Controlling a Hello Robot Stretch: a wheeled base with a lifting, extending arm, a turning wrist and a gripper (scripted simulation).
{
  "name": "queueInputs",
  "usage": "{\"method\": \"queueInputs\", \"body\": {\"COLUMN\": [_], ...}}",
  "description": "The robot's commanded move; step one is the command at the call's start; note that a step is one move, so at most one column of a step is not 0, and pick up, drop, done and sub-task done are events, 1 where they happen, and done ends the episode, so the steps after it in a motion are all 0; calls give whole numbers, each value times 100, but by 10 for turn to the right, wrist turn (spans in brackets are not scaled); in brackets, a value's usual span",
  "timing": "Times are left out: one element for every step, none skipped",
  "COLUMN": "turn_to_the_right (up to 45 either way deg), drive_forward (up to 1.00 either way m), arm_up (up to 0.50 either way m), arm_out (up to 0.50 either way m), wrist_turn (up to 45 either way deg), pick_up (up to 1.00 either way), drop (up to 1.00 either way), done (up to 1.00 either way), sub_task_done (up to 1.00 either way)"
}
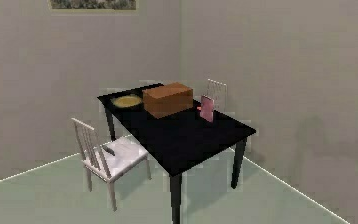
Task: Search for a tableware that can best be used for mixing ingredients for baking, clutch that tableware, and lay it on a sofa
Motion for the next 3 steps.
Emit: {"method": "queueInputs", "body": {"turn_to_the_right": [0, 0, 0], "drive_forward": [0, 0, 0], "arm_up": [0, 0, 0], "arm_out": [0, 0, 0], "wrist_turn": [450, 450, 450], "pick_up": [0, 0, 0], "drop": [0, 0, 0], "done": [0, 0, 0], "sub_task_done": [0, 0, 0]}}
